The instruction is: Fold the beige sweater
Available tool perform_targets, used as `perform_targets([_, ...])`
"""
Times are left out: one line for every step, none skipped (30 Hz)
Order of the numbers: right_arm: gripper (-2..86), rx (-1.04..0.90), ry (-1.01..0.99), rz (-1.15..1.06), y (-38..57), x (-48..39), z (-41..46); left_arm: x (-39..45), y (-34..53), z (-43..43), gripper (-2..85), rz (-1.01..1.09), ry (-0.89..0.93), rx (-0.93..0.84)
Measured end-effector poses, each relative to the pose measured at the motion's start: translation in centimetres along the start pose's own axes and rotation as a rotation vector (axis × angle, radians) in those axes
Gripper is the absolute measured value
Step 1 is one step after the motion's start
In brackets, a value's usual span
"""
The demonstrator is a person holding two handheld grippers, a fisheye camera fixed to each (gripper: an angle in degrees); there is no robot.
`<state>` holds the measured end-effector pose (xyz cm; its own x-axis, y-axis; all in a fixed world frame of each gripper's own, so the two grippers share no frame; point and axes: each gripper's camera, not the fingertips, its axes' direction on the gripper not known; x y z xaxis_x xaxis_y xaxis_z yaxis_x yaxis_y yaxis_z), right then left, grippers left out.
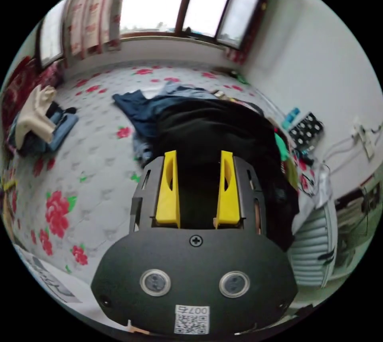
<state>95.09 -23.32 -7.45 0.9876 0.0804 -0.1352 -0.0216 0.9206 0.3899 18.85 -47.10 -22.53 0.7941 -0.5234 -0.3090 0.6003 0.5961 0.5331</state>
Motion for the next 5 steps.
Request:
perform_targets([9.3, -0.095, -0.024, 0.058, 0.3, 2.3, 1.8, 1.2, 1.3, 1.3, 6.3, 0.005, 0.033, -0.052])
perform_targets([8.9, -0.175, -0.052, 0.079, 0.6, 3.2, 3.2, 3.6, 3.9, 3.6, 5.9, 0.006, 0.112, -0.152])
perform_targets([8.1, -0.291, -0.147, 0.120, 1.7, 4.4, 5.9, 5.9, 6.2, 4.9, 5.8, 0.024, 0.175, -0.220])
perform_targets([6.6, -0.286, -0.216, 0.175, 3.1, 5.3, 6.7, 7.0, 7.1, 5.2, 5.7, 0.032, 0.192, -0.237])
perform_targets([5.9, -0.265, -0.229, 0.189, 3.7, 5.6, 6.5, 9.0, 8.6, 5.2, 5.5, 0.056, 0.219, -0.251])
